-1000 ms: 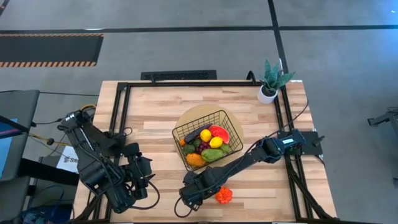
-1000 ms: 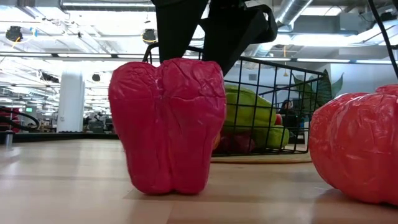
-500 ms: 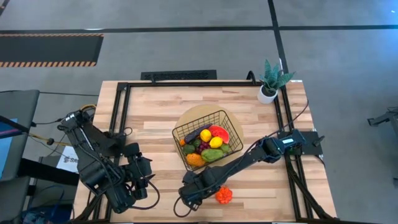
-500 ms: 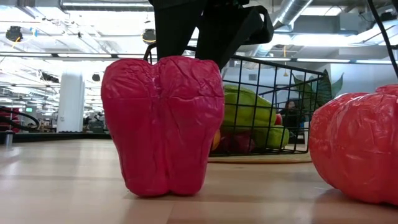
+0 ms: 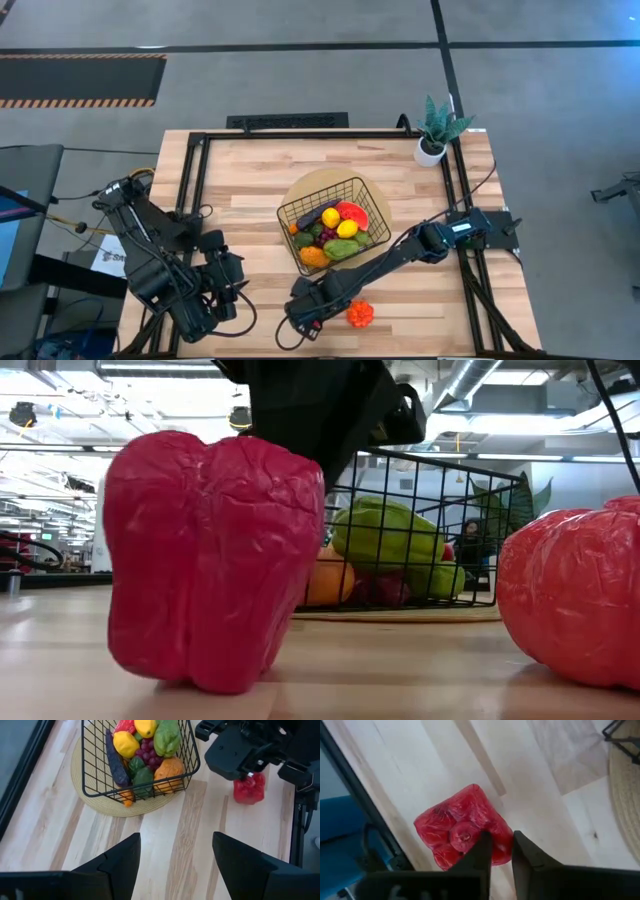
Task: Build produce basket
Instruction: Put the red bell pepper into the wire basket
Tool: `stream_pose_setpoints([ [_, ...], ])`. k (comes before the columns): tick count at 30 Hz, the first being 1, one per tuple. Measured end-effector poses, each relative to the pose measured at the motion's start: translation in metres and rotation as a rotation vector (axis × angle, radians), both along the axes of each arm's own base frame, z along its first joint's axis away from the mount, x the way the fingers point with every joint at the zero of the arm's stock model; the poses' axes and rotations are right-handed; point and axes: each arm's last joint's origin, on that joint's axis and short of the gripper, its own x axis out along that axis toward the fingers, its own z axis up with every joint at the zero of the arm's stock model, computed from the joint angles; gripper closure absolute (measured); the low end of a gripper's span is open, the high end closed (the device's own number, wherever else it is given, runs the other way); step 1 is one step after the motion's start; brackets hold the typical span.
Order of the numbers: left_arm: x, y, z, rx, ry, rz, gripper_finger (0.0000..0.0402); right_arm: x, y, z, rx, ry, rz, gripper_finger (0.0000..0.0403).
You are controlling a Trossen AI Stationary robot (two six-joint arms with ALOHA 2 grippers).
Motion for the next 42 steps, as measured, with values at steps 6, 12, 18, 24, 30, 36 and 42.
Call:
stream_pose_setpoints([
  [6,0.0,0.0,0.0,-0.005,0.005,-0.001,0.0168,0.0,-0.002,-0.003,-0.042,0.001,-0.003,0.0397],
  [12,0.0,0.0,0.0,-0.007,0.005,0.002,0.0168,0.001,-0.005,-0.004,-0.027,0.009,0.001,0.0402],
  [18,0.0,0.0,0.0,-0.007,0.004,0.002,0.0168,0.002,-0.003,-0.004,-0.022,0.011,-0.004,0.0402],
  [24,0.0,0.0,0.0,-0.002,0.006,-0.004,0.0168,0.0,-0.003,0.005,-0.026,-0.006,-0.012,0.0402],
  [30,0.0,0.0,0.0,-0.002,0.005,-0.004,0.0168,-0.006,-0.008,0.029,-0.046,-0.036,-0.027,0.0403],
  [36,0.0,0.0,0.0,-0.002,0.005,-0.004,0.0168,-0.022,-0.016,0.056,-0.091,-0.001,-0.057,0.0401],
  [42,0.0,-0.001,0.0,-0.002,0.012,-0.024,0.0168,-0.059,-0.025,0.105,-0.174,0.039,-0.13,0.0402],
])
